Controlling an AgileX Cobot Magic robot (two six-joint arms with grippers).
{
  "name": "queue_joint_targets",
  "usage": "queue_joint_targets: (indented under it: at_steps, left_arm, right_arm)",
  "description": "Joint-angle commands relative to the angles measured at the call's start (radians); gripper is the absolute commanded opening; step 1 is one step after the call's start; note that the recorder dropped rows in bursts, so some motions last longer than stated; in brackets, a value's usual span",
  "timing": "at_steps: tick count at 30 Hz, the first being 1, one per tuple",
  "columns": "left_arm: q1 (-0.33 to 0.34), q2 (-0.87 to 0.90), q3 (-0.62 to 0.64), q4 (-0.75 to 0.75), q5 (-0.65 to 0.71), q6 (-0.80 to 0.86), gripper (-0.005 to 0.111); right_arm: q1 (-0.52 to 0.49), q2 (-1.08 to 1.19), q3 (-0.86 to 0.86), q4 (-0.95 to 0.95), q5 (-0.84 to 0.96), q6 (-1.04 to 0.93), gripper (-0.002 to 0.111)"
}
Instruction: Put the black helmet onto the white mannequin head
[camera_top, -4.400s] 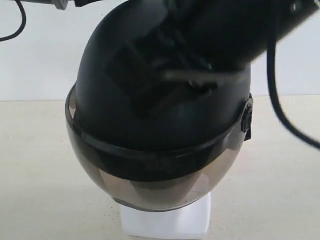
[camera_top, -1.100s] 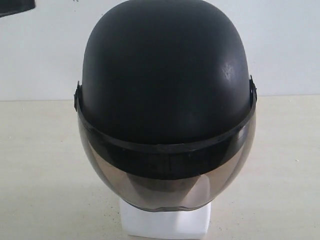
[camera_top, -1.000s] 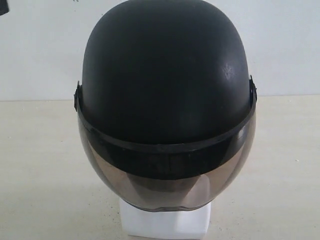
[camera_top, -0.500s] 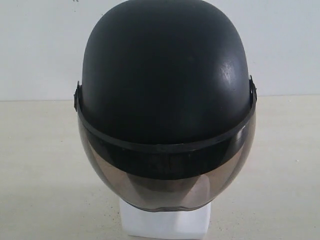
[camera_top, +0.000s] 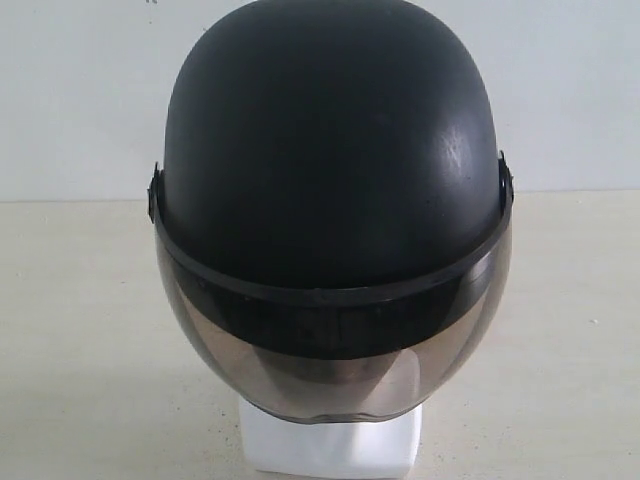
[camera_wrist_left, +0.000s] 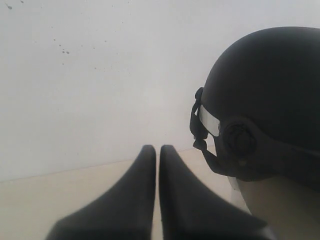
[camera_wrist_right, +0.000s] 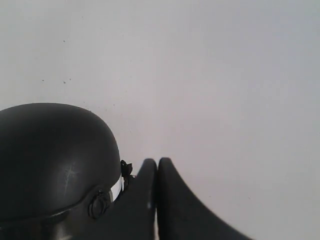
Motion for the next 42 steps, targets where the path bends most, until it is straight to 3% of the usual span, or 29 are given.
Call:
queue_joint_targets:
  at_steps: [1,6,11,15,20,23,33,42]
  left_arm:
    - [-0.007,-0.004,0.003,-0.012,0.001,0.005,0.004]
    - [-0.007,-0.003,0.003,-0.012,-0.001,0.005,0.004]
    - [-0.007,-0.003,0.003,-0.012,-0.001,0.005,0.004]
    - [-0.007,-0.003,0.003,-0.012,-0.001,0.005,0.004]
    - [-0.007,-0.003,0.003,-0.012,0.000,0.005,0.004]
    - [-0.007,-0.003,0.003,-0.012,-0.003,0.005,0.004]
    - [-0.007,-0.003,0.003,-0.012,-0.003,0.005,0.004]
    - [-0.007,-0.003,0.003,-0.012,-0.003,0.005,0.004]
  right_arm:
    - [-0.073,-0.030,0.005,0.000,-0.025,0.010,0.000]
    - [-0.343,-0.065,0.052,0.075,-0.055,0.113,0.000]
    - [-0.483,-0.065,0.135,0.142,-0.051,0.111,0.000]
    - [-0.497,-0.065,0.233,0.219,-0.051,0.047,0.000]
    - [-0.495,-0.065,0.372,0.576,-0.050,-0.369,0.000]
    - [-0.495,-0.065,0.426,0.660,-0.050,-0.496,0.000]
    - [-0.495,-0.065,0.429,0.653,0.097,-0.511,0.000]
    - [-0.495,-0.065,0.429,0.653,0.099,-0.513,0.000]
